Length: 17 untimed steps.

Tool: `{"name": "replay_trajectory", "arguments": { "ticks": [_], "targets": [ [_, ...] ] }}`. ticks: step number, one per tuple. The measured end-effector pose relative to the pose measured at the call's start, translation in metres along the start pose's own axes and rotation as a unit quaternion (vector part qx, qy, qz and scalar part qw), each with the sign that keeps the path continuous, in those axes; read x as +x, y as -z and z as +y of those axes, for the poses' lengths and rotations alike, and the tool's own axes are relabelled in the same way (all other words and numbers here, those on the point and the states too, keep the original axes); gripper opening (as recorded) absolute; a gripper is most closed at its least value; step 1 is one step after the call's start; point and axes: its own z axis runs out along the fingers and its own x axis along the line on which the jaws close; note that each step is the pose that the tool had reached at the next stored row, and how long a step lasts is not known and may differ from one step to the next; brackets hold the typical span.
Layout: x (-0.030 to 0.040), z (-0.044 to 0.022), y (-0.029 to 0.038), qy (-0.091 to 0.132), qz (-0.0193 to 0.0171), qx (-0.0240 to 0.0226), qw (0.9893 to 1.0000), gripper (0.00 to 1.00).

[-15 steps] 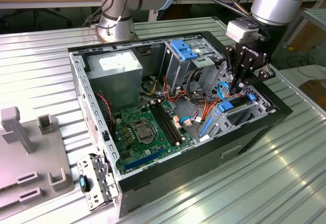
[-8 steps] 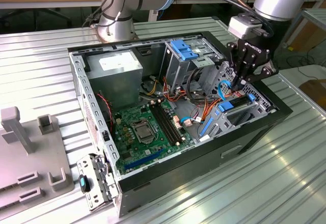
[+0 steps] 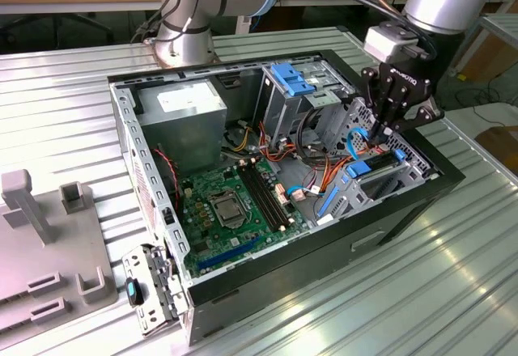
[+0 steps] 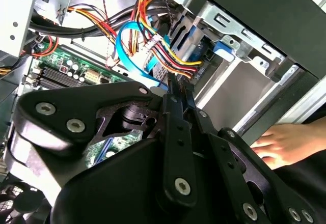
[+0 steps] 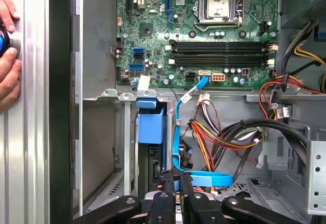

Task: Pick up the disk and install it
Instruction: 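Insert the second disk wire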

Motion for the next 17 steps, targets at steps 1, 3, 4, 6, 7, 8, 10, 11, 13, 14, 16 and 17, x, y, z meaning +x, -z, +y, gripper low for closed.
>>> {"name": "replay_trajectory", "arguments": {
  "ticks": [1,3,4,6,7,8,10,11,13,14,16,17],
  "targets": [
    [0.0014,0.0001,-0.0002,0.0,0.0,0.0002,1.0,0.16],
    [0.0057,0.0004,-0.0007,0.0,0.0,0.0007,1.0,0.16],
    [0.0072,0.0004,-0.0009,0.0,0.0,0.0009,1.0,0.16],
    [0.0126,0.0005,-0.0016,0.0,0.0,0.0033,1.0,0.16],
    [0.0141,0.0007,-0.0018,-0.001,-0.0001,0.0051,1.0,0.16],
    [0.0145,0.0008,-0.0019,-0.001,-0.0001,0.0062,1.0,0.16],
    [0.0145,0.001,-0.0019,-0.001,-0.0001,0.0063,1.0,0.16],
    [0.0145,0.001,-0.0019,-0.001,-0.0006,0.0063,1.0,0.16],
    [0.0147,0.0011,-0.002,-0.001,-0.007,0.0064,1.0,0.16],
    [0.0153,0.0013,-0.0019,-0.001,-0.013,0.0065,0.9999,0.16],
    [0.0175,0.0012,-0.0023,-0.002,-0.0252,0.0068,0.9997,0.16],
    [0.0198,0.0014,-0.0028,-0.002,-0.0271,0.0068,0.9996,0.16]
  ]
}}
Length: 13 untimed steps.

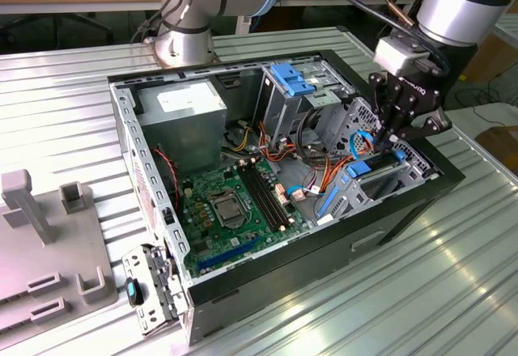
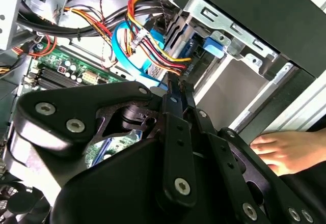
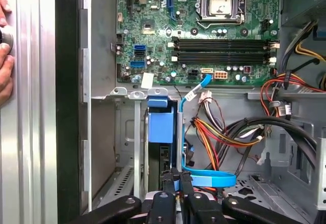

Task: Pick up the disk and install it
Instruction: 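Insert the second disk wire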

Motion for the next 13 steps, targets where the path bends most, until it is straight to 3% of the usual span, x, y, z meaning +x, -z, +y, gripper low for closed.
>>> {"name": "replay_trajectory", "arguments": {
  "ticks": [5,13],
  "targets": [
    [0.0057,0.0001,-0.0009,-0.006,-0.0025,-0.0018,1.0,0.16],
    [0.0085,0.0002,-0.0024,-0.007,-0.0115,-0.0019,0.9999,0.16]
  ]
}}
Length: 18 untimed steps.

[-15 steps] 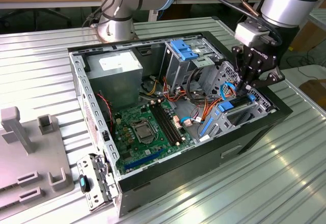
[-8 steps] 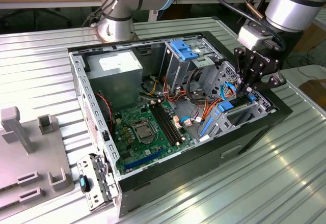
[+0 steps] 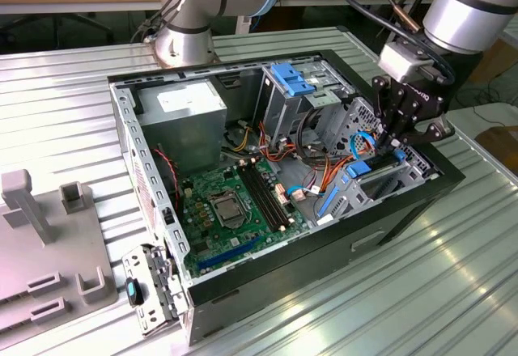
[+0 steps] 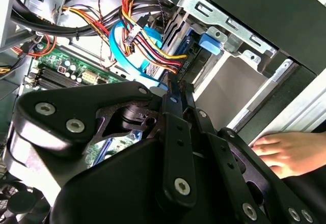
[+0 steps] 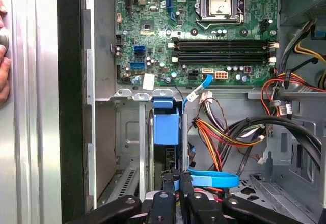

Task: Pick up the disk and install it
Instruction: 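Insert the second disk wire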

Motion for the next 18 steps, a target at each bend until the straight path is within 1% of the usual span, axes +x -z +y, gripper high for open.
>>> {"name": "replay_trajectory", "arguments": {
  "ticks": [2,4,6,8,9,10,11,14,18],
  "targets": [
    [0.0011,0.0001,-0.0008,0.0,-0.0015,0.0,1.0,0.16],
    [0.0033,0.0001,-0.0017,0.0,-0.005,0.0,1.0,0.16],
    [0.0058,0.0002,-0.0026,-0.001,-0.0095,0.0,1.0,0.16],
    [0.0067,0.0002,-0.0031,-0.001,-0.014,0.0,0.9999,0.16],
    [0.0072,0.0002,-0.0033,-0.001,-0.018,0.0,0.9998,0.16],
    [0.0077,0.0002,-0.0035,-0.002,-0.0209,0.0,0.9998,0.16],
    [0.0082,0.0003,-0.0037,-0.002,-0.0227,0.0001,0.9997,0.16],
    [0.0094,0.0003,-0.0047,-0.002,-0.024,0.0001,0.9997,0.16],
    [0.0095,-0.0007,-0.0053,-0.002,-0.024,0.0,0.9997,0.16]
  ]
}}
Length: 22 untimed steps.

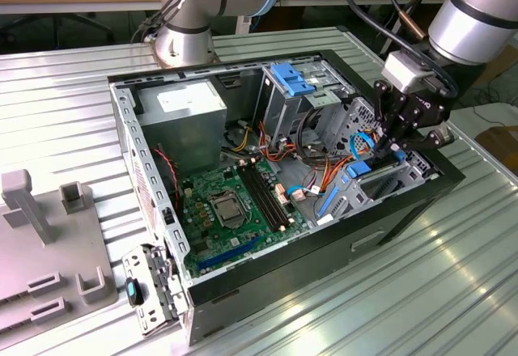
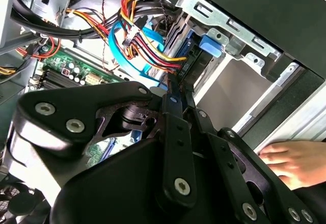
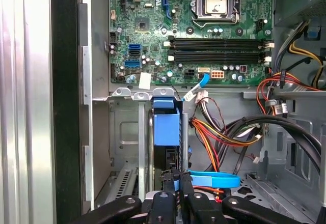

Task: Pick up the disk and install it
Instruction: 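Insert the second disk wire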

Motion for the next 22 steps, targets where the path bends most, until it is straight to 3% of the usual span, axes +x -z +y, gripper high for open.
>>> {"name": "replay_trajectory", "arguments": {
  "ticks": [22],
  "targets": [
    [0.0014,-0.0001,-0.0055,0.0,-0.0043,0.0,1.0,0.16]
  ]
}}
